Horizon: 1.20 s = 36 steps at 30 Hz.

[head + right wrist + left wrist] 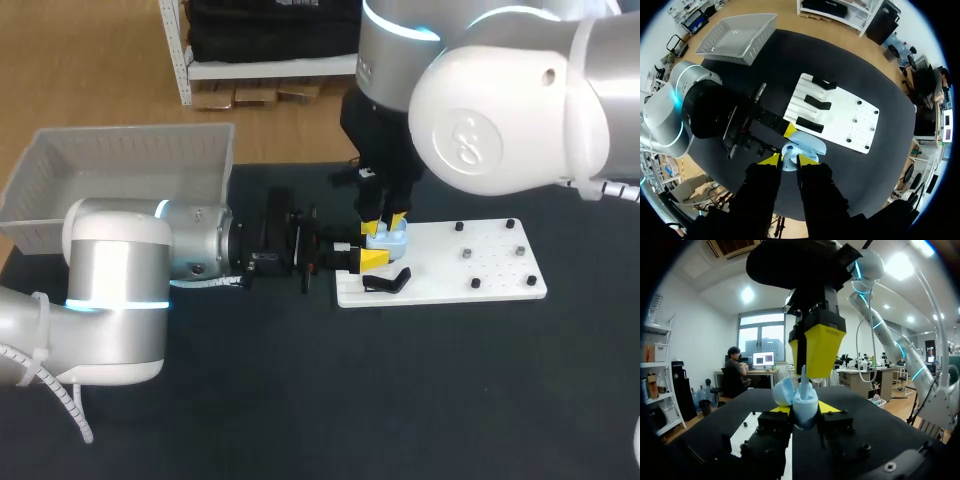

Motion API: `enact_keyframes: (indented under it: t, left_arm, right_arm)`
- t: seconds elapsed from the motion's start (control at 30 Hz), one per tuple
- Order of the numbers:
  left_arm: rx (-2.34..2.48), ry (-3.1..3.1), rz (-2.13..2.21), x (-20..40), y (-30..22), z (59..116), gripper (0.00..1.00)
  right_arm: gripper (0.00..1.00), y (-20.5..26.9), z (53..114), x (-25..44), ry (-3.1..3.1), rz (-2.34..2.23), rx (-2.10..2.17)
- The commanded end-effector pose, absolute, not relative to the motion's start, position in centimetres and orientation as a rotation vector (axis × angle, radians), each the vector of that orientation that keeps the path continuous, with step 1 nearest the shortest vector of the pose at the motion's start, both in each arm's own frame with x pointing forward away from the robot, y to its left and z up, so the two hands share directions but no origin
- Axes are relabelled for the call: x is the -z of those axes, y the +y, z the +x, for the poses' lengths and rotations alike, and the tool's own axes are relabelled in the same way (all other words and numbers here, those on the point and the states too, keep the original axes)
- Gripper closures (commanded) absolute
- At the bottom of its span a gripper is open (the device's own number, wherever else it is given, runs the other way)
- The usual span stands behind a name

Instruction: Pick up each earbud case from the left stands, insert the matching earbuds, close the lid, and place the case in the box.

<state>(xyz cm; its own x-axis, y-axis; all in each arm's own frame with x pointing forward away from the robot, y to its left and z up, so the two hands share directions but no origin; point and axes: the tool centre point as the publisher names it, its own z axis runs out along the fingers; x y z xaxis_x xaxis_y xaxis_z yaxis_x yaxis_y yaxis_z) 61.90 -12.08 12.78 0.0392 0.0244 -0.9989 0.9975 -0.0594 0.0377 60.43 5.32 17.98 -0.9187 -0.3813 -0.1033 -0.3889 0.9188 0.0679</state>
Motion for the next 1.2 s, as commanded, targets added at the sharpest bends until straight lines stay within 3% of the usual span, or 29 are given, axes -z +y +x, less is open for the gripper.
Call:
enact_keyframes:
  t: [0.03,1.2]
  left_arm:
    - [1.206,1.17,1.284,-12.7,-12.1,61.7,1.0]
    - [1.206,1.17,1.284,-12.7,-12.1,61.7,1.0]
  right_arm:
    - [1.0,5.3,60.4,-17.7,2.988,-0.596,-0.134]
    - [1.0,5.4,61.2,-16.4,3.004,-0.628,-0.104]
